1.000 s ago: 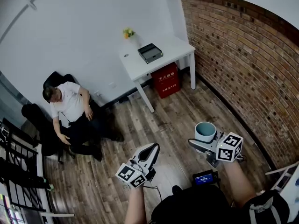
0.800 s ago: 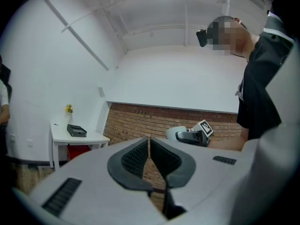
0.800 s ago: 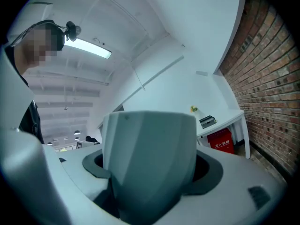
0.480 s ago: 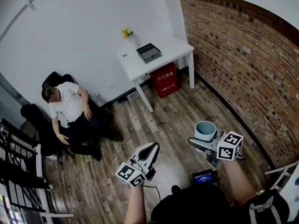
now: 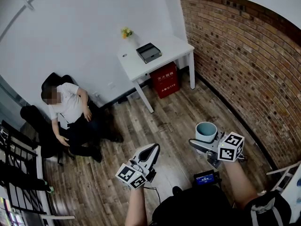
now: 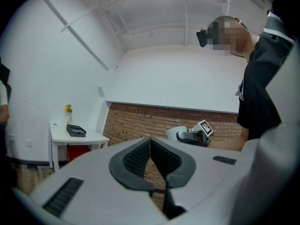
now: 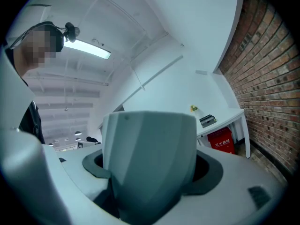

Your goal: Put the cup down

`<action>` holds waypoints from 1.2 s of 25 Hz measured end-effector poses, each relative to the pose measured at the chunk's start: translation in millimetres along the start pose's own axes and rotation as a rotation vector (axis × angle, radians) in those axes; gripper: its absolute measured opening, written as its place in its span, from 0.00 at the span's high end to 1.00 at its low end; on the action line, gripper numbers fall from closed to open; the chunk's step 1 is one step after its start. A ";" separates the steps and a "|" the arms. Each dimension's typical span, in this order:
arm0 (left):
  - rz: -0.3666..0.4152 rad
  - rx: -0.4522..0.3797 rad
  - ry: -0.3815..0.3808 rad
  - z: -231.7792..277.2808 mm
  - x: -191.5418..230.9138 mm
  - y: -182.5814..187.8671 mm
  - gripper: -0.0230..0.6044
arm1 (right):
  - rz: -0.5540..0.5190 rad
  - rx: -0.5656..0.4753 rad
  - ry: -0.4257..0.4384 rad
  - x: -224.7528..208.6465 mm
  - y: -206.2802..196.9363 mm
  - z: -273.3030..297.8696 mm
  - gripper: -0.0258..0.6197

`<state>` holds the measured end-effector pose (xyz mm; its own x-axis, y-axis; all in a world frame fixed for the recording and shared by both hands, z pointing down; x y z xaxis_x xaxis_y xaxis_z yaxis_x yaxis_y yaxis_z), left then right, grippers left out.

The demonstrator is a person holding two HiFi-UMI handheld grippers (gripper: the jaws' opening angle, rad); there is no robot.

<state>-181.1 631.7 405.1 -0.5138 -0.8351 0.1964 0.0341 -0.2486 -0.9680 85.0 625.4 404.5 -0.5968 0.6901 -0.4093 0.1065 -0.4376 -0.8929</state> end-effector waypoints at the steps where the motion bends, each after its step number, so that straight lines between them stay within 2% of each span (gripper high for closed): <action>1: 0.000 0.000 0.000 1.7 -0.3 0.0 0.95 | 0.001 -0.001 0.000 -1.3 -0.2 -1.1 0.33; 10: 0.035 0.048 0.014 32.9 -4.9 3.1 0.95 | 0.025 -0.013 -0.012 -27.0 2.5 -22.2 0.33; 18: 0.063 0.038 0.035 65.3 -0.6 9.8 0.95 | 0.068 -0.036 -0.015 -65.3 3.2 -36.3 0.33; 25: 0.056 0.033 0.014 96.5 31.5 15.9 0.95 | 0.079 -0.018 -0.036 -99.2 11.7 -21.8 0.33; 30: 0.047 0.069 -0.028 131.6 74.7 11.0 0.95 | 0.097 0.006 -0.065 -134.2 21.7 6.0 0.33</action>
<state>-106.3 502.0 429.7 -0.4860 -0.8599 0.1559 0.1174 -0.2410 -0.9634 162.6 519.9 441.2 -0.6347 0.6055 -0.4801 0.1612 -0.5039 -0.8486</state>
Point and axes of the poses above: the fingertips, and each gripper's own axes: z forward along the fingers, x to its left, y out of its top, the point moved 7 cm from there along -z, backward along the fingers, and after that the axes turned 11 degrees about x, right-handed, at the moved point
